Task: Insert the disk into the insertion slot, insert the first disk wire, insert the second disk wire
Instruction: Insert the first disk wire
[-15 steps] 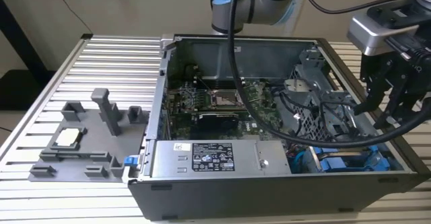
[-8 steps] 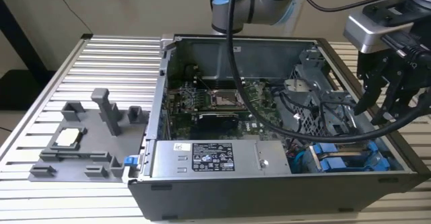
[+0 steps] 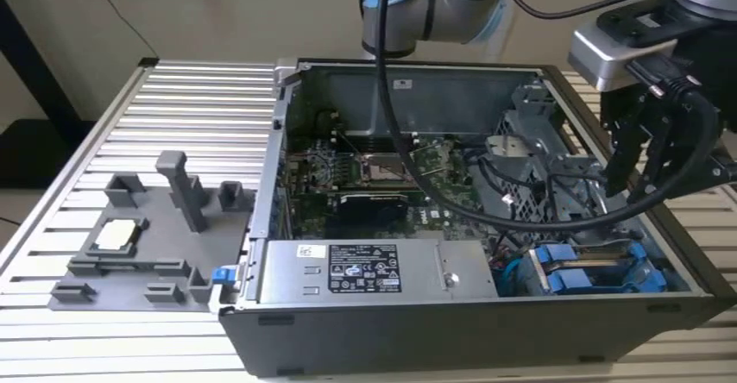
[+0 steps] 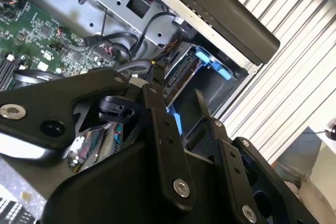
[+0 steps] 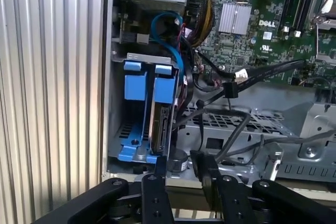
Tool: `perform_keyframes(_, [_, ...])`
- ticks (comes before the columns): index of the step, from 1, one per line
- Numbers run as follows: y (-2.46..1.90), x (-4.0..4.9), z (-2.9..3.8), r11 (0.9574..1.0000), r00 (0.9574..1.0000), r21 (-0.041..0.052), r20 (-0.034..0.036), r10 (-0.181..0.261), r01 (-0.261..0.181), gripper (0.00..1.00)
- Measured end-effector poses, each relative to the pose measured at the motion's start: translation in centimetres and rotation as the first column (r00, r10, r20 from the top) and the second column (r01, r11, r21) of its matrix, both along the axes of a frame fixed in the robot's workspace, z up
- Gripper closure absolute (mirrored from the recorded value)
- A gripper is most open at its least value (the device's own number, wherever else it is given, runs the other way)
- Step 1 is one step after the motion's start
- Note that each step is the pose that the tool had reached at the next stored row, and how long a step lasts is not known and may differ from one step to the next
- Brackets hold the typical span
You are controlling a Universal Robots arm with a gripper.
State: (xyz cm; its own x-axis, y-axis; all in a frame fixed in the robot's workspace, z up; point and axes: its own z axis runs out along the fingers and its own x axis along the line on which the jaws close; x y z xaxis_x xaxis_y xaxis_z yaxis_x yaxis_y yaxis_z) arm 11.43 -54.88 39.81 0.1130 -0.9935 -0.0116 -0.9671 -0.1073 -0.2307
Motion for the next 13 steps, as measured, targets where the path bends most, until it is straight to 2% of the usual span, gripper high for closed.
perform_keyframes(4, [0.52, -0.73, -0.38, 1.0000, 0.9996, -0.0001, 0.0284, 0.000, 0.000, 0.59])
perform_keyframes(8, [0.81, -1.18, -0.79, 1.0000, 0.9983, 0.0000, 0.0580, 0.004, -0.004, 0.59])
perform_keyframes(10, [0.84, -1.17, -0.88, 0.9999, 0.9980, -0.0024, 0.0624, 0.010, -0.010, 0.59])
perform_keyframes(13, [0.85, -1.17, -0.90, 0.9998, 0.9979, -0.0032, 0.0624, 0.017, -0.017, 0.59])
